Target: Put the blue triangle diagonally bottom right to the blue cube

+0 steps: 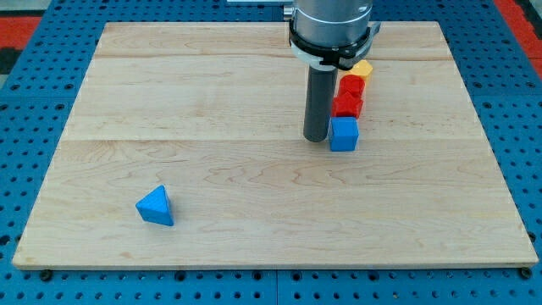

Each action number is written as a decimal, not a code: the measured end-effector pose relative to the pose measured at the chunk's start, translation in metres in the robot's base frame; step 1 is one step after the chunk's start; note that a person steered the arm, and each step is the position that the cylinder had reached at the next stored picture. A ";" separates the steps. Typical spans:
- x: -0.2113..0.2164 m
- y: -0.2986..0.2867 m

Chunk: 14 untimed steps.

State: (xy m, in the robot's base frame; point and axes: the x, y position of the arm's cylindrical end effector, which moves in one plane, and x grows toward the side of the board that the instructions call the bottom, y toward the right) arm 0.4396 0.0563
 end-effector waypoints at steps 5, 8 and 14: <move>0.098 -0.315; 0.136 -0.214; 0.063 -0.172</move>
State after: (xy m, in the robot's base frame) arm 0.5024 -0.1156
